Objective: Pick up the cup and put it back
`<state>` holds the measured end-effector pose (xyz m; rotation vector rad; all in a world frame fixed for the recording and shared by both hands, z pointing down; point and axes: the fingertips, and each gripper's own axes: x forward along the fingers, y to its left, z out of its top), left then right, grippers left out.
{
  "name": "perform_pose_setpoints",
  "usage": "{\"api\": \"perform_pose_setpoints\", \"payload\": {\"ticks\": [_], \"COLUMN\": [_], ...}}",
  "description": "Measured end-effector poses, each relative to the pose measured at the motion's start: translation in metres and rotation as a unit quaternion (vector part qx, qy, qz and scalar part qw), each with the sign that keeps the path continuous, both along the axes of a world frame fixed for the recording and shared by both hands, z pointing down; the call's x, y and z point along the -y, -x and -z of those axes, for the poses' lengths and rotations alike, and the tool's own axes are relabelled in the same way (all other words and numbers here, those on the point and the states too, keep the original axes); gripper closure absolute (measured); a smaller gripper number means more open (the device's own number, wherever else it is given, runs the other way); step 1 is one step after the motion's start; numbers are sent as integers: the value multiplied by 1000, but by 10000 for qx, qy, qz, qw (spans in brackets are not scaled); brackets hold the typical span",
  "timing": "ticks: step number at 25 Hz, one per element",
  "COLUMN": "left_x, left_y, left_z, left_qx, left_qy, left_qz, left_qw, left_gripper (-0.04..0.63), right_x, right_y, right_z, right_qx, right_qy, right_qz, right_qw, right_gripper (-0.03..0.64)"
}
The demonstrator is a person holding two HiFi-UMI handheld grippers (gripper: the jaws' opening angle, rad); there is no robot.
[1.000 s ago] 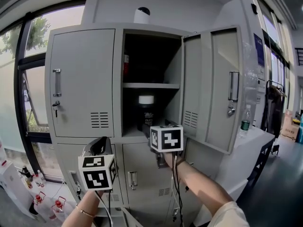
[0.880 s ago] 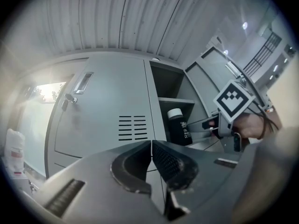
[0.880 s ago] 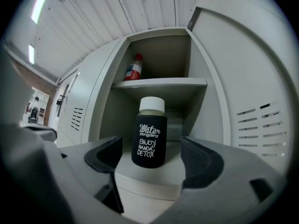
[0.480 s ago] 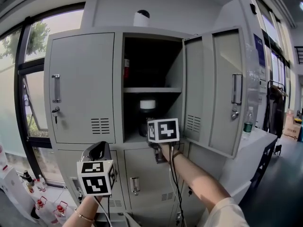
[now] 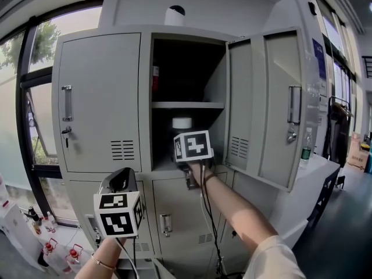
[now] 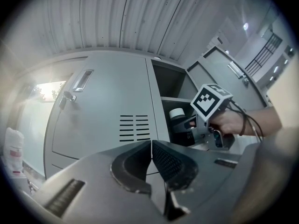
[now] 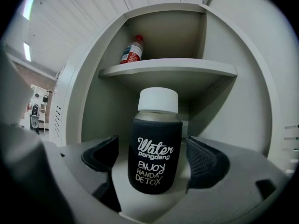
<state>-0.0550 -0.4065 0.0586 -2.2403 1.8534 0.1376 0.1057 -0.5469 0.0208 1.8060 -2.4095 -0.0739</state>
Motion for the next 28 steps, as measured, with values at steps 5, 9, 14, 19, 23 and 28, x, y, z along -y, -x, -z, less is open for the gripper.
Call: {"api": "perform_pose_setpoints", "payload": {"ticks": [5,9,14,19,23,28], "left_x": [-3,-4,-2,1,2,2], "left_y": [0,2,4,3,4,6], "left_z": [3,5,5,0,-2,-5], "left_qx": [22,55,57,-18,-63,-121], "left_qy": [-30,-59,-27,35,38,58], "left_qz": [-16,18,24,7,36,84], "left_qw": [10000,10000,10000,10000,10000,9999], "left_gripper": [583,583,584,584,584,584], "right_x": [15,22,33,42,41,41], "right_y": [0,3,6,6,8,5], "right_z": [-6,-7,-6,-8,-8,-7], "right_qx": [283,172,290,295,358,270], "right_qy": [256,375,482,558,595,564], "right_qz": [27,1,71,127,191,120], "right_qw": [9993,9991,9984,9979,9974,9980], "right_gripper": [175,172,172,172,172,202]}}
